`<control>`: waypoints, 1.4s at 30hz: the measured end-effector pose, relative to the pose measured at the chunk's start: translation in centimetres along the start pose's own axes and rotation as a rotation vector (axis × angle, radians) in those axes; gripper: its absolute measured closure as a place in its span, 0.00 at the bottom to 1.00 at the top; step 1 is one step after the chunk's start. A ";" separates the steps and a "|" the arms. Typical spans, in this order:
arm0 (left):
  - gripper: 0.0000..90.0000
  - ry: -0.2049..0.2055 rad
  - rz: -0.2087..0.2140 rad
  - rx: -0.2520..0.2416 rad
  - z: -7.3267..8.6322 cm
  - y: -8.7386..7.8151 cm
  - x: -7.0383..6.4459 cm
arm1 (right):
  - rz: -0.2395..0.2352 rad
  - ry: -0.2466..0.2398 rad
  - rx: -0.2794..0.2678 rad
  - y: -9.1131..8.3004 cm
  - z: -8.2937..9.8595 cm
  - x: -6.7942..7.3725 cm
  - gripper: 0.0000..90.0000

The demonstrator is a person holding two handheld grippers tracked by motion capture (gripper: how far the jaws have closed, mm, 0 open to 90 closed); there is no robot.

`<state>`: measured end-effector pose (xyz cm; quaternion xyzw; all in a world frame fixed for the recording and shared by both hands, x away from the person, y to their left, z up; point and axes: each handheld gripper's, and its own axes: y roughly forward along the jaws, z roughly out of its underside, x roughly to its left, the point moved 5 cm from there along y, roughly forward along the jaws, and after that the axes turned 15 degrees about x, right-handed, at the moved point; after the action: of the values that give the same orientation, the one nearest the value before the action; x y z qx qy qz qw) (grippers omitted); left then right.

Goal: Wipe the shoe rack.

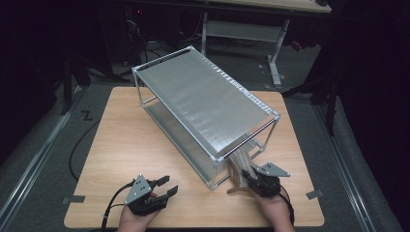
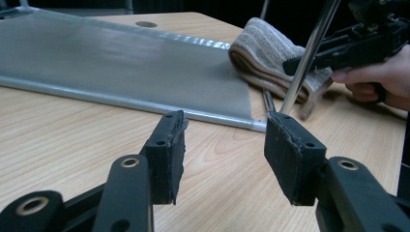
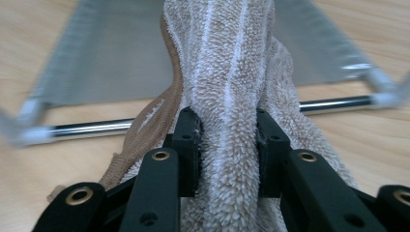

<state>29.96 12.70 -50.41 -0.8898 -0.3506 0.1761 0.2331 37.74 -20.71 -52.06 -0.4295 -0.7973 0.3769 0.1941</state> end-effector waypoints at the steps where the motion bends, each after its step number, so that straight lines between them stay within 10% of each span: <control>1: 0.55 0.002 0.002 -0.001 -0.1 0.1 0.0 | -0.012 -0.012 -0.002 0.0 0.0 0.6 0.75; 14: 0.54 0.014 0.033 0.004 -0.6 1.1 -0.4 | -0.117 -0.129 -0.005 -0.4 0.2 5.8 0.75; 31: 0.54 -0.018 -0.017 -0.002 0.4 -0.5 0.3 | 0.058 0.034 -0.013 0.0 0.3 -2.8 0.75; 32: 0.54 -0.067 -0.004 -0.041 0.2 -0.4 0.0 | 0.074 0.044 -0.012 0.0 0.3 -3.2 0.75; 33: 0.54 -0.021 -0.024 -0.003 0.5 -0.8 0.4 | 0.090 0.048 -0.014 0.1 0.2 -3.6 0.75; 42: 0.54 -0.027 -0.034 -0.008 0.7 -1.2 0.6 | 0.139 0.113 -0.015 0.1 0.4 -6.1 0.74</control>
<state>29.44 14.07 -50.42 -0.8821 -0.3696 0.1829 0.2279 40.90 -25.92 -52.32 -0.5060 -0.7562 0.3585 0.2089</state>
